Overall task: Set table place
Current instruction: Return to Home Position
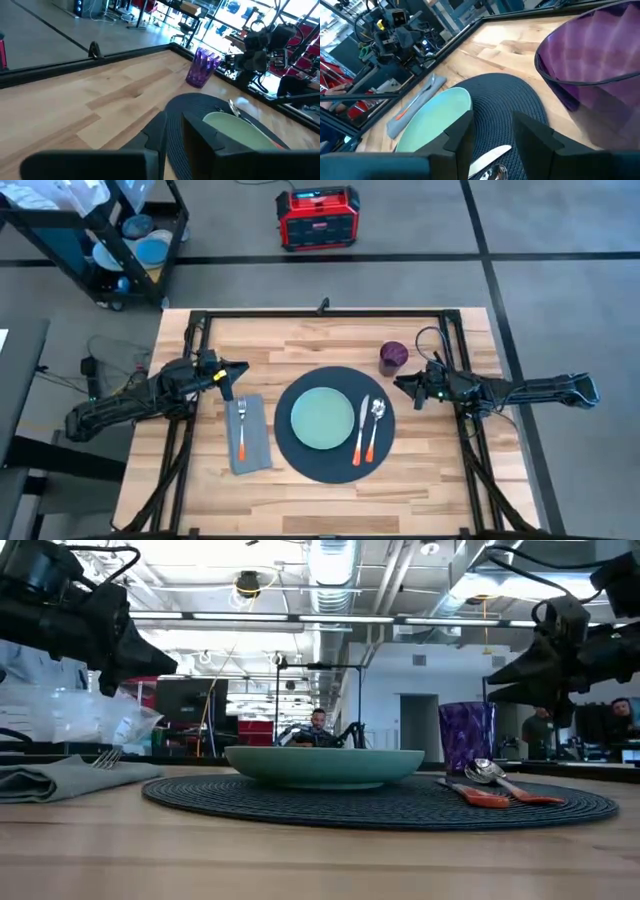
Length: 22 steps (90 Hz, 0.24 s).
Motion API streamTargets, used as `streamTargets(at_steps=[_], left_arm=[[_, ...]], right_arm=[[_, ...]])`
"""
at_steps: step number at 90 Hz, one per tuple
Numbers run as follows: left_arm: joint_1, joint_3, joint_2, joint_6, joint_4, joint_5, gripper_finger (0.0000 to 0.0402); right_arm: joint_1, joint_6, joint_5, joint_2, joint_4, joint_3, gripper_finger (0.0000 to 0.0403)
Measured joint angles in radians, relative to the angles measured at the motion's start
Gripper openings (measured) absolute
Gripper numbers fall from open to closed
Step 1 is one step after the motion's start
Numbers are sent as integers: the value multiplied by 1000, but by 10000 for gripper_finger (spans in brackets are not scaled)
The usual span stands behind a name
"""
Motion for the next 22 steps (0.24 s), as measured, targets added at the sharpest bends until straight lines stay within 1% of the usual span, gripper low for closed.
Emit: streamTargets(at_steps=[22], left_arm=[[0,0,0,-1,0,0,38]], right_arm=[[0,3,0,0,2,0,121]])
